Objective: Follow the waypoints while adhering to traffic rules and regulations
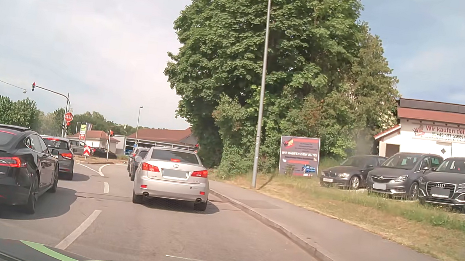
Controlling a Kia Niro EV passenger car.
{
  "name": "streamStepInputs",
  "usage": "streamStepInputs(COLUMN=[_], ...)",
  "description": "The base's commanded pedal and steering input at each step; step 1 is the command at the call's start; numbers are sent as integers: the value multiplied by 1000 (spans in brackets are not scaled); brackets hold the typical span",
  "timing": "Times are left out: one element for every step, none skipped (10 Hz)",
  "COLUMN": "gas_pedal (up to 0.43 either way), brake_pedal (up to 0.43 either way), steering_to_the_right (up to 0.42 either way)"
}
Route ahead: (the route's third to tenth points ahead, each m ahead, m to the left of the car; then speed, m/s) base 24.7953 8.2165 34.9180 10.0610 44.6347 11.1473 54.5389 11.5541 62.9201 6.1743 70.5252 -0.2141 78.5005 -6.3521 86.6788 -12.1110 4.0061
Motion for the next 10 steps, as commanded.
streamStepInputs(gas_pedal=[0, 0, 0, 0, 0, 0, 0, 0, 0, 0], brake_pedal=[189, 189, 189, 195, 207, 213, 213, 213, 213, 213], steering_to_the_right=[-118, -121, -122, -122, -124, -127, -130, -131, -130, -127])
